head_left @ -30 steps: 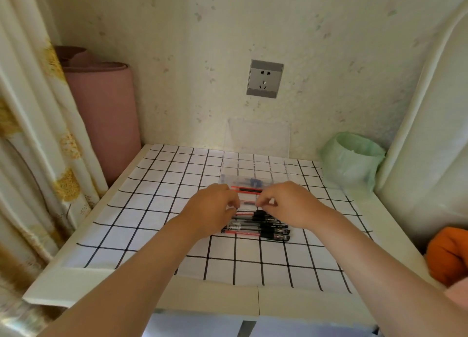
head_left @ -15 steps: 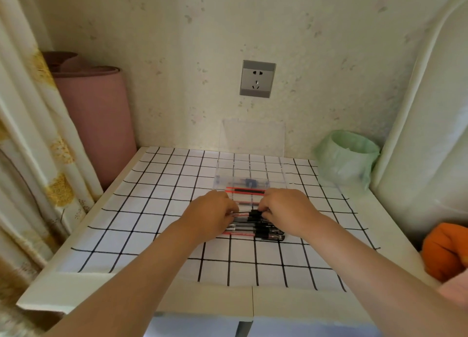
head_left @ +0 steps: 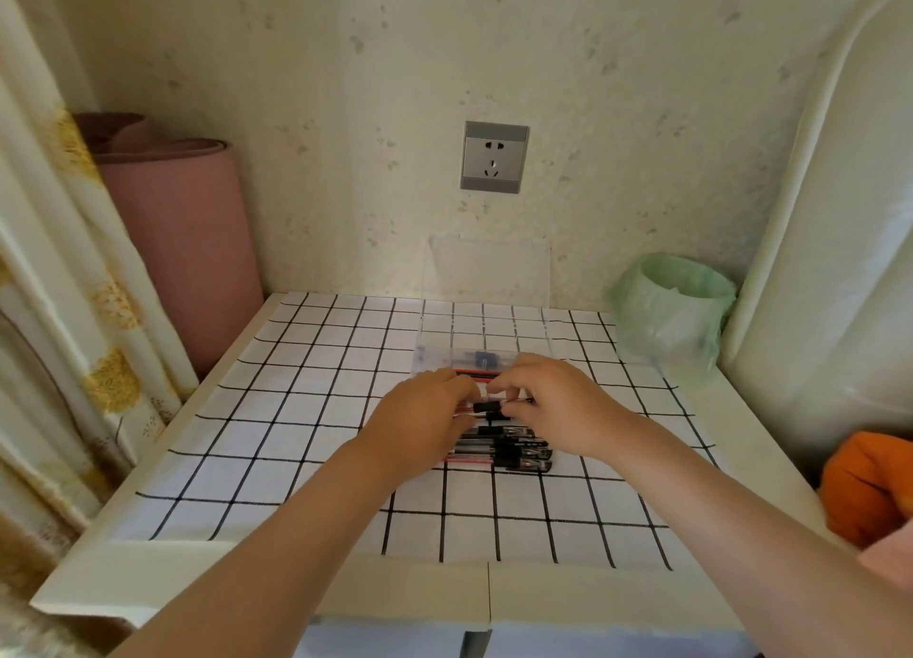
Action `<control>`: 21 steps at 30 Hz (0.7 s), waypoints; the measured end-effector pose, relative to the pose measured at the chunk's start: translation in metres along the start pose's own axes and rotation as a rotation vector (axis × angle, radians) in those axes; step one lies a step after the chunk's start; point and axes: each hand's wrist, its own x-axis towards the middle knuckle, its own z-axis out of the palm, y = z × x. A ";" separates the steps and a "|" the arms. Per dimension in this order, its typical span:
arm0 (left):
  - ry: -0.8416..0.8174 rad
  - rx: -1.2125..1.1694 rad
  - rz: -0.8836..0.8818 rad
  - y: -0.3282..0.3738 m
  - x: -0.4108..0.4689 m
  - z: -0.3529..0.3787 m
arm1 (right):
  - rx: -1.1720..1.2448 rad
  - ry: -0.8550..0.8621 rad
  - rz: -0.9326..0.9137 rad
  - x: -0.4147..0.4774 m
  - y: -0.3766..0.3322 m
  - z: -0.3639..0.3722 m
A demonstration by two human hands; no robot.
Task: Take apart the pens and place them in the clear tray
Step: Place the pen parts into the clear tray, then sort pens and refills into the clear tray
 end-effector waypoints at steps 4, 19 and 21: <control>-0.096 -0.099 -0.072 0.006 -0.001 -0.002 | 0.034 -0.072 0.027 -0.005 -0.004 0.003; -0.065 -0.228 -0.041 0.009 -0.001 -0.011 | -0.131 -0.195 0.029 -0.012 -0.024 -0.001; -0.053 -0.239 -0.042 0.008 -0.001 -0.013 | -0.171 -0.175 0.003 -0.010 -0.025 -0.002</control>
